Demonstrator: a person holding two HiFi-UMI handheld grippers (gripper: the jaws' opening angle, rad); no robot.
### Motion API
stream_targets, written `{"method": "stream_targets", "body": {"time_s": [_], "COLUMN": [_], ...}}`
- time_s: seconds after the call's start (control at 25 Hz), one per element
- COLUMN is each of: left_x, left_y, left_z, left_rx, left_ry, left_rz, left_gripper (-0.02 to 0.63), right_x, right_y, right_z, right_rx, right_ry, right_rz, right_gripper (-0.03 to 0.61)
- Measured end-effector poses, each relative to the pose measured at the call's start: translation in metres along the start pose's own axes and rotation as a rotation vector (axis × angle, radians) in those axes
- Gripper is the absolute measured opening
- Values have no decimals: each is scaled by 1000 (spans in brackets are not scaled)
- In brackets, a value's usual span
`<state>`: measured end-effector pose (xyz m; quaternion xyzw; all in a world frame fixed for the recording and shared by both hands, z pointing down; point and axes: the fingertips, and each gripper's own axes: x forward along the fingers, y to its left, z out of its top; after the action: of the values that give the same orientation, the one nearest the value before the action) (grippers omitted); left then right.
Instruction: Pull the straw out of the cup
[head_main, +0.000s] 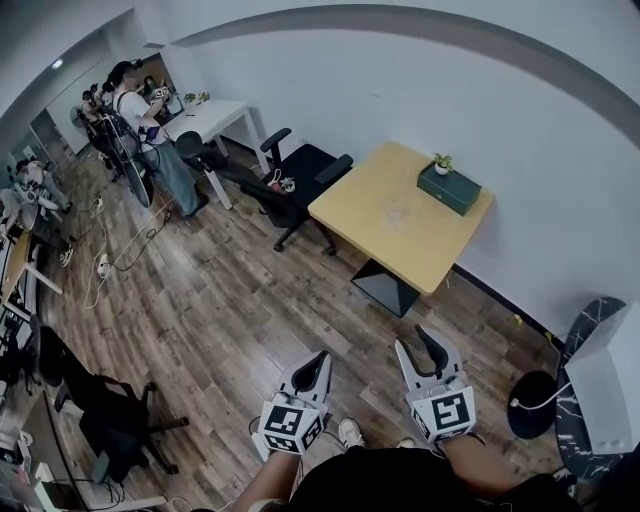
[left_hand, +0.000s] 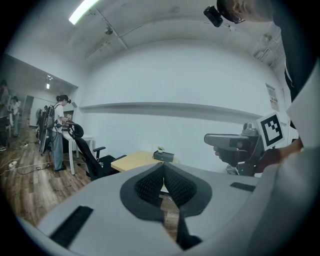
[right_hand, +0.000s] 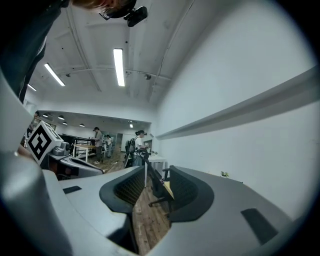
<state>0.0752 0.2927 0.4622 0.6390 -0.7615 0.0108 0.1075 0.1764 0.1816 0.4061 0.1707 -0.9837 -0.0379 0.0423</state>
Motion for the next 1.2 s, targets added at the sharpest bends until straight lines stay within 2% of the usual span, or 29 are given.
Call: {"method": "stream_targets", "body": {"time_s": [0.24, 0.36, 0.72, 1.0, 1.2], "left_x": [-1, -3, 18, 72, 124], "left_y": [32, 48, 80, 93, 121], "left_z": [2, 3, -1, 8, 18], "left_rx": [-16, -24, -41, -30, -47], "left_ry": [-6, -15, 0, 13, 25], "left_rz": [-28, -23, -21, -55, -47], "left_gripper": [18, 18, 18, 18, 18], "right_x": [23, 32, 59, 103, 149], "right_y": [8, 11, -3, -39, -74], "right_z": [3, 8, -1, -15, -19], "right_rx": [-6, -28, -16, 9, 13], "right_ry": [9, 10, 37, 52, 69], "right_rz": [-73, -87, -108, -119, -114], "right_gripper": [301, 339, 330, 327, 321]}}
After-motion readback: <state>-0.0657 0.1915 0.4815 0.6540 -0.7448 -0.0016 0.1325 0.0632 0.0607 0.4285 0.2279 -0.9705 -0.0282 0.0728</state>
